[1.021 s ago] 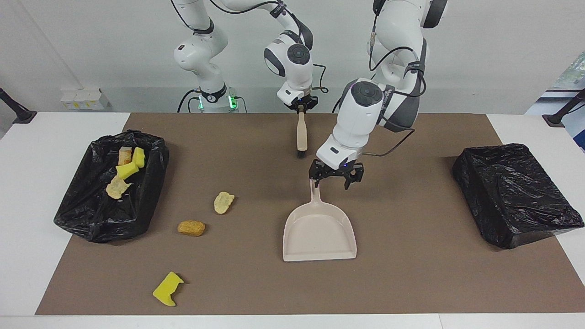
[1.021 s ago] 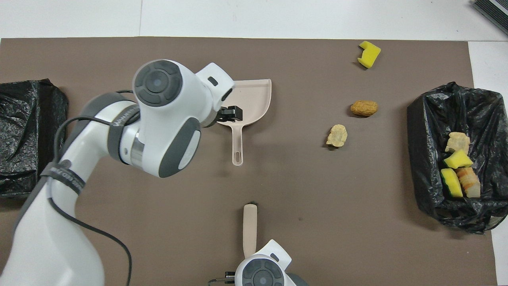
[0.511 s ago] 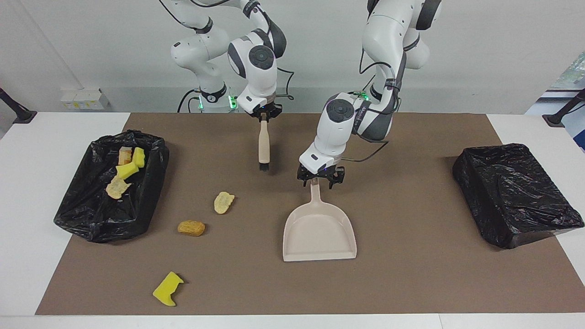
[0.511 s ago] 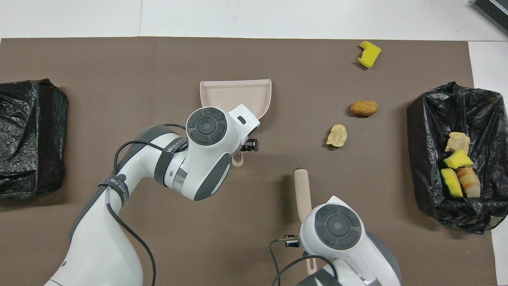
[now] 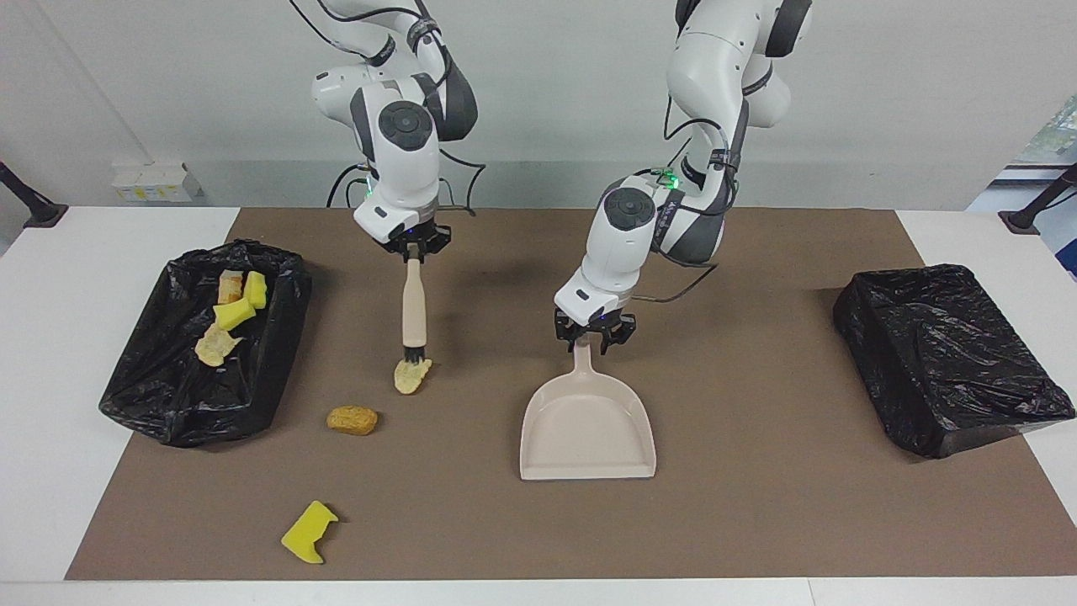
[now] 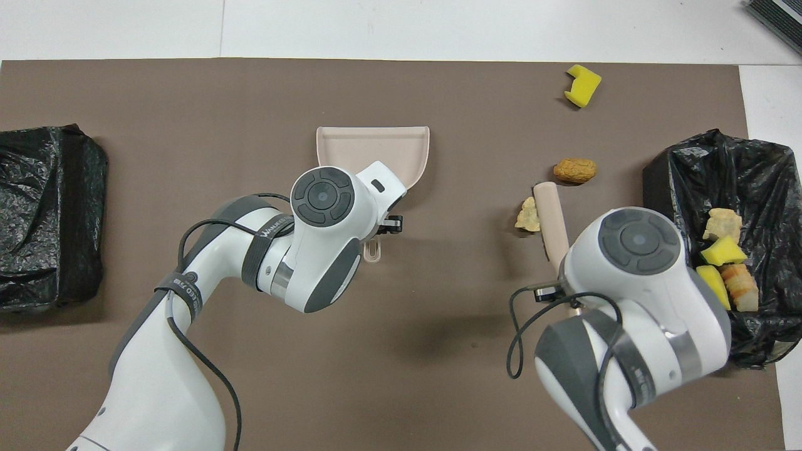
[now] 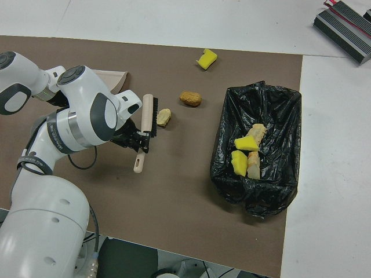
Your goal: Sweep and dump trash in bin
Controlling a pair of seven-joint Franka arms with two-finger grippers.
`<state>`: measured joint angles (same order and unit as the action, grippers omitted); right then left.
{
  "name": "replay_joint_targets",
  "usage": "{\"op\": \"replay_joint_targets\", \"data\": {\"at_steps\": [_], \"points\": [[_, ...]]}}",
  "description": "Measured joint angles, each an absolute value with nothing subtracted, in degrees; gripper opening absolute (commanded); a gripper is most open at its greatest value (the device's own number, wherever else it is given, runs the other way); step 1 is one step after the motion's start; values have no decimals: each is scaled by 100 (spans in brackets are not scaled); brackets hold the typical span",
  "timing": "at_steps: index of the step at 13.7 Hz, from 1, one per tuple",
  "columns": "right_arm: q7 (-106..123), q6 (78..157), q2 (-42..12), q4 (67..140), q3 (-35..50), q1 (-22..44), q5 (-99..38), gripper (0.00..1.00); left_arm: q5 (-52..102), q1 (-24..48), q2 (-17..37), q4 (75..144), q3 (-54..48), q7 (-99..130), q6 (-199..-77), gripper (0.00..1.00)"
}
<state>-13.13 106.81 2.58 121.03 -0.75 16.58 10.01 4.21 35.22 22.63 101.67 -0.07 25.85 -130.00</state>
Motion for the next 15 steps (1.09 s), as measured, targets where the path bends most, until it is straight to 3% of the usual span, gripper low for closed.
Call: {"op": "replay_joint_targets", "data": {"at_steps": [3,7,15], "points": [[-739,10684,-498,11138,-79,1305,1888,0,222,3546,2263,10165,7,2569,-13001,0],[-236,10785,-1565,9978,-75,1167,2809,0,-362,3449,2145,10145,107,2107,-12949,0],[-177,11421,-3296,8416,-116,838,3723,0,-547,2765,1271,10330,146,-1623,-11380,0]]}}
